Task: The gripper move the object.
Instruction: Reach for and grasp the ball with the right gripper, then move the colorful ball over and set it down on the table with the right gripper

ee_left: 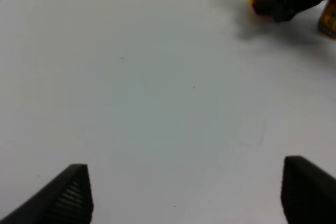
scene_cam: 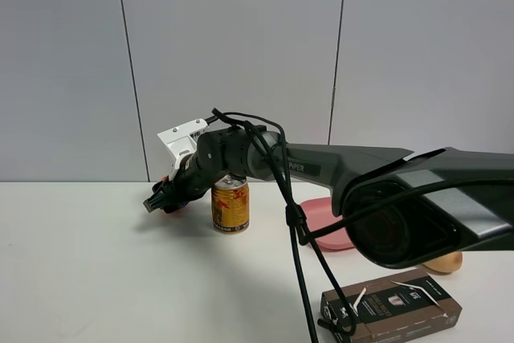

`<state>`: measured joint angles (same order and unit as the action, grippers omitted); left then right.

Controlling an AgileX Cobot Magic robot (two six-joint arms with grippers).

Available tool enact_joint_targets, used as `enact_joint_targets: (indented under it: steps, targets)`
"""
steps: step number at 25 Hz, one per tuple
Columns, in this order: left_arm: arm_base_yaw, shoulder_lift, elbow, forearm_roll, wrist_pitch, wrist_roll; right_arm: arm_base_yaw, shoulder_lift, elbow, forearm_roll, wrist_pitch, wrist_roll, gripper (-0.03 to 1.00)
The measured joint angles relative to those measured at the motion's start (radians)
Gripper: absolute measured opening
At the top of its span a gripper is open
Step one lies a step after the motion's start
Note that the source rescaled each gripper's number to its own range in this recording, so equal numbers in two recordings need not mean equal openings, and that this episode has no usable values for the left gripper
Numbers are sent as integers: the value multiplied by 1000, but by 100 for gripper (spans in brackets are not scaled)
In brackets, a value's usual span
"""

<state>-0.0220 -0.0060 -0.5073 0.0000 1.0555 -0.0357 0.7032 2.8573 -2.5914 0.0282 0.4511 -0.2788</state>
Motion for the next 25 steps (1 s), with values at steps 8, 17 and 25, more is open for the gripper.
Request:
enact_joint_targets:
  steps: [8,17,25]
  targets:
    - [0,0,0,0,0,0,0,-2,0,0,2,0,1]
    - [0,0,0,0,0,0,0,-143,0,0,14,-10,1]
    - [0,0,0,0,0,0,0,-418,0,-9,217,-10,1]
